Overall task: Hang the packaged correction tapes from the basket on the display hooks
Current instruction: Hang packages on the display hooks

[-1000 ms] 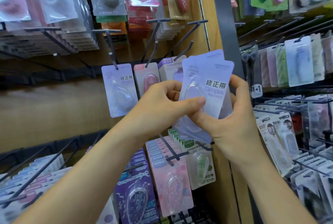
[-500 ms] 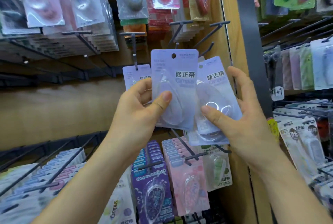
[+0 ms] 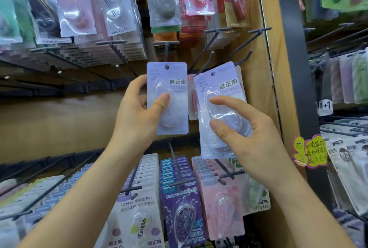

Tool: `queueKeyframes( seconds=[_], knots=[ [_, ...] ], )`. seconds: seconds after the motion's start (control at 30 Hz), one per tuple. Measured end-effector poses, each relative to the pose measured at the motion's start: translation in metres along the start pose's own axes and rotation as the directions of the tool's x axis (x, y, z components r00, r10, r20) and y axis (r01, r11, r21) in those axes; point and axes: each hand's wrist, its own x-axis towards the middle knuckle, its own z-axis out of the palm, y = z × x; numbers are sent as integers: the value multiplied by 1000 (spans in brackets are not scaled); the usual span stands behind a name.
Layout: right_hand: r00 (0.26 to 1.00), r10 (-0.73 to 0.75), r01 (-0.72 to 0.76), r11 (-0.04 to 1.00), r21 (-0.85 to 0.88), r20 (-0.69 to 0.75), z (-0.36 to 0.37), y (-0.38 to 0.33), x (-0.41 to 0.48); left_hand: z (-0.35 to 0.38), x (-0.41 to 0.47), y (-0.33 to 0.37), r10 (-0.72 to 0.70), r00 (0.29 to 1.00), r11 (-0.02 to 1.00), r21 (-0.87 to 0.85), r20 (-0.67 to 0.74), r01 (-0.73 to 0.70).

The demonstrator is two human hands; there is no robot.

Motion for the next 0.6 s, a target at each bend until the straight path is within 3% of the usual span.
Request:
queueKeyframes(
  seconds=[0.13,0.3,0.5,0.6],
  knots=[
    [1000,-10,10,1000,16,11,4,-2,1,0,5,-3,53,998,996,73,18,-54],
    [997,75,-78,992,97,28,4,6,5,0,25,-21,-31,999,977,211,41,22],
    [980,198,-192,972,135,-35,5,17,13,1,53,-34,-97,992,871,489,81,45],
    [973,225,-215,963,163,-44,6,20,13,7,57,-35,-61,995,826,563,85,2]
  ],
)
